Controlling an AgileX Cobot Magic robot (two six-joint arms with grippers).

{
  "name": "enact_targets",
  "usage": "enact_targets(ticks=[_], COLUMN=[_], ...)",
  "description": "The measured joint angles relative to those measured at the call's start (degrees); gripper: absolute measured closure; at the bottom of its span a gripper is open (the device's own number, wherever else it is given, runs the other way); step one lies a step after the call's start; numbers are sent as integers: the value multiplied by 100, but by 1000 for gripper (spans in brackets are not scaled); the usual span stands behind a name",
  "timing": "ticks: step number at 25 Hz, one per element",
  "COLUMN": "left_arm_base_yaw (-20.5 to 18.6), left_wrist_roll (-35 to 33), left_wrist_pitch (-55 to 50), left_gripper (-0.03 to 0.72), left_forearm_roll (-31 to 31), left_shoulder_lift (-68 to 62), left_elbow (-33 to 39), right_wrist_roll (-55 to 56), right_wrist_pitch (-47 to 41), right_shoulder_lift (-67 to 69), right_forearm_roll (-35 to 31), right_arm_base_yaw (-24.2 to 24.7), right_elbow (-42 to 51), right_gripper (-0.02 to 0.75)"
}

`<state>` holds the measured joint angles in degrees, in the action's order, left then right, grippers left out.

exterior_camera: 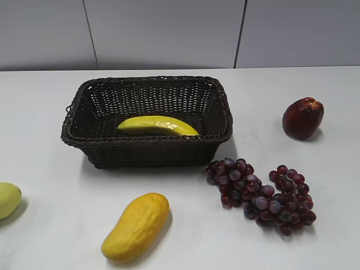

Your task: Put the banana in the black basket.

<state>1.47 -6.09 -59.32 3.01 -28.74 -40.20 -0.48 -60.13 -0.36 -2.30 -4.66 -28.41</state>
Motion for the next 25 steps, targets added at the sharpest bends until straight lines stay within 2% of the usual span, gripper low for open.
enact_targets(ticks=[5,11,18,25], left_arm_base_yaw=[0,0,0,0], left_wrist_roll=[152,278,301,301], left_wrist_pitch=[-428,-549,-402,-321], left_gripper=[48,38,44,78], left_forearm_roll=[7,1,-9,-3], left_shoulder_lift=[1103,1859,1926,1926], left_elbow=[589,781,1148,1169], right_wrist_roll=[0,0,0,0], right_wrist_pitch=[0,0,0,0], right_shoulder_lift=[0,0,0,0], right_forearm_roll=[0,0,0,0], right_arm_base_yaw=[0,0,0,0], right_elbow=[0,0,0,0], right_gripper=[183,183,183,183])
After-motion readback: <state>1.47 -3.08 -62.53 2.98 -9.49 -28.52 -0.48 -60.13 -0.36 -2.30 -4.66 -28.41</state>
